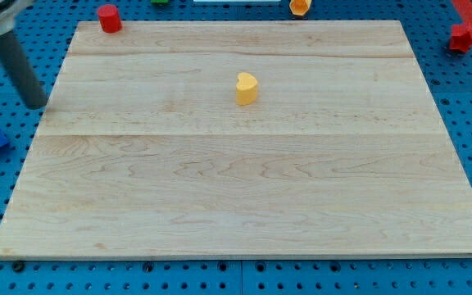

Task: Nudge the yellow heart up a bit

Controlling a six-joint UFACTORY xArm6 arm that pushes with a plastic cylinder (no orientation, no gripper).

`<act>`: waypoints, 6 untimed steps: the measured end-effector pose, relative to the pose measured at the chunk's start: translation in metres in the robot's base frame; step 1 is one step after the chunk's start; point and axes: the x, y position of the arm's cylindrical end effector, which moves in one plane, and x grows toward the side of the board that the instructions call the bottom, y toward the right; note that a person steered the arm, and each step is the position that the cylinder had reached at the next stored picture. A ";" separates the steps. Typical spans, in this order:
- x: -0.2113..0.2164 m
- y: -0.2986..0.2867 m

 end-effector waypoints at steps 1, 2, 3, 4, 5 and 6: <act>-0.009 0.022; -0.026 0.165; 0.104 0.248; 0.223 0.276; 0.212 0.441; 0.180 0.591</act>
